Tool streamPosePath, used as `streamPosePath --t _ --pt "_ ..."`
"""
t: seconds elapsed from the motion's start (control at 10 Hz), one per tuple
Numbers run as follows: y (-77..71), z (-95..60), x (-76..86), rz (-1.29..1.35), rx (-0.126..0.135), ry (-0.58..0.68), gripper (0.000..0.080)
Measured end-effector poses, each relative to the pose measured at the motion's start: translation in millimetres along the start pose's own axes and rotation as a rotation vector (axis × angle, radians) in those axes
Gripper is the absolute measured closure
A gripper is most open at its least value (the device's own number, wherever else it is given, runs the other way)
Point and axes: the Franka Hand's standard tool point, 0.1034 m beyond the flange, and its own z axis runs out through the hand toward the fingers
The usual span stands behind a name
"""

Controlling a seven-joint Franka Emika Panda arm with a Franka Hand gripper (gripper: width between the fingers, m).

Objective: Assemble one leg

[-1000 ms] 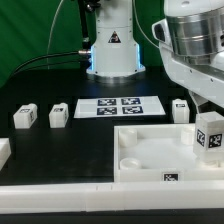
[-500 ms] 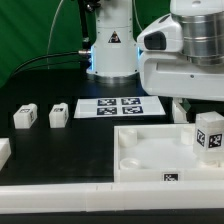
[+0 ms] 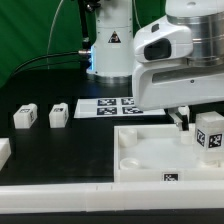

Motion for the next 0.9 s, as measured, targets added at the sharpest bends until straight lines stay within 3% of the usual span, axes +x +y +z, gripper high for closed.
streamPosePath --t 0.2,0.3,0.4,0.5,0.6,0.9 --pt "-0.5 0.0 0.4 0.0 0.001 0.002 0.015" --pt "-5.1 -3.0 12.4 -0.007 0.006 0.123 0.015" --pt "-12.5 -1.4 6.9 -0.054 -0.047 0.169 0.015" --pt "-15.3 -0.9 11.6 -0.08 -0.046 0.267 0.015" --pt "-7.3 1.9 9.6 -0.102 -0.053 0.304 0.015" --pt "0.9 2.6 8.4 -0.168 -0.072 0.278 0.015"
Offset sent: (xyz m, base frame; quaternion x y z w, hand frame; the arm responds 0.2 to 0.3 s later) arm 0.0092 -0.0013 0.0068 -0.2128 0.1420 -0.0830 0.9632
